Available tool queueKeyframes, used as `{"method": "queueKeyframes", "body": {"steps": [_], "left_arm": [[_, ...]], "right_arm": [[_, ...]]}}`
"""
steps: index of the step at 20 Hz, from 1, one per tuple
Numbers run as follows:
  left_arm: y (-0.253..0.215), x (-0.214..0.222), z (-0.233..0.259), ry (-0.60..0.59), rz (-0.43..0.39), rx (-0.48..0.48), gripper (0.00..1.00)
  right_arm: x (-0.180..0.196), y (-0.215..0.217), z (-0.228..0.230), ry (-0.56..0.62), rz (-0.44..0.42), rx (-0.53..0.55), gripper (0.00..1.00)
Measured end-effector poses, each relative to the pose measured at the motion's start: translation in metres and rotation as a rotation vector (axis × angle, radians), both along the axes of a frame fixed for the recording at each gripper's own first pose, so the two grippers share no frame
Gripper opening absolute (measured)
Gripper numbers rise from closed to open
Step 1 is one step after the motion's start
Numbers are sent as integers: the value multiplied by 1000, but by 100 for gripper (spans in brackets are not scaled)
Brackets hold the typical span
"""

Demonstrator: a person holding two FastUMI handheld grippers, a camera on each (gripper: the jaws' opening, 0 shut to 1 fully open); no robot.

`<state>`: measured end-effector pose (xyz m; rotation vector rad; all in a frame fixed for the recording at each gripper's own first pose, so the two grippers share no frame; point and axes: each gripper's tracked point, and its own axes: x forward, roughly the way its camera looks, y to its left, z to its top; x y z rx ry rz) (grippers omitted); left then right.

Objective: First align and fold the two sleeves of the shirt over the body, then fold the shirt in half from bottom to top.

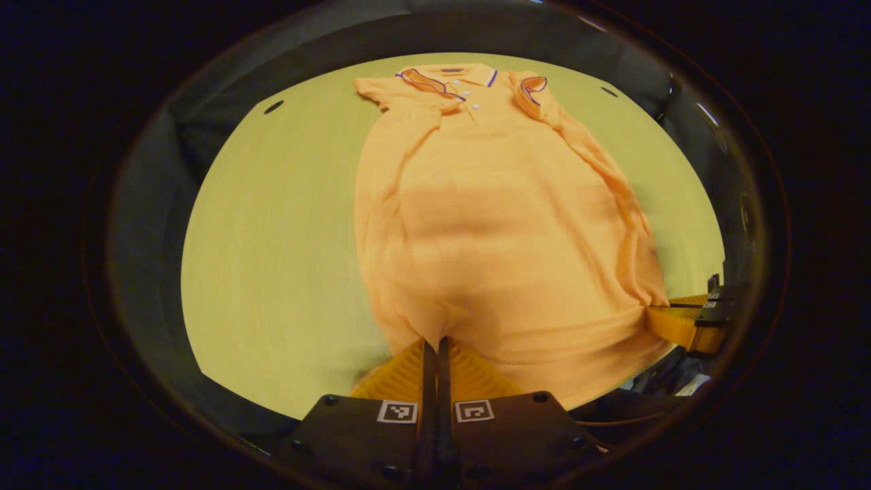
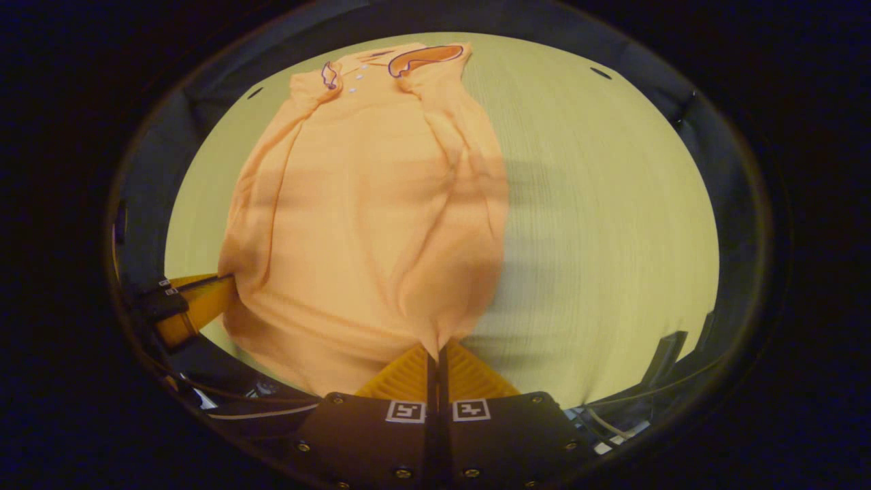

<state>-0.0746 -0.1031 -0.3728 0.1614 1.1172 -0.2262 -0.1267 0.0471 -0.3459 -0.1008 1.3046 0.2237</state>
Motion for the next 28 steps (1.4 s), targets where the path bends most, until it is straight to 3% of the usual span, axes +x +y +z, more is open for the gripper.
{"method": "queueKeyframes", "body": {"steps": [8, 15, 28], "left_arm": [[2, 68, 46, -104, 27, -19, 6], [-3, 142, 98, -206, 67, -61, 6], [-19, 268, 174, -367, 70, -79, 7]], "right_arm": [[71, 20, 56, -143, -36, 85, 0], [155, 38, 107, -274, -21, 112, 0], [270, 59, 170, -431, -24, 140, 0]]}}
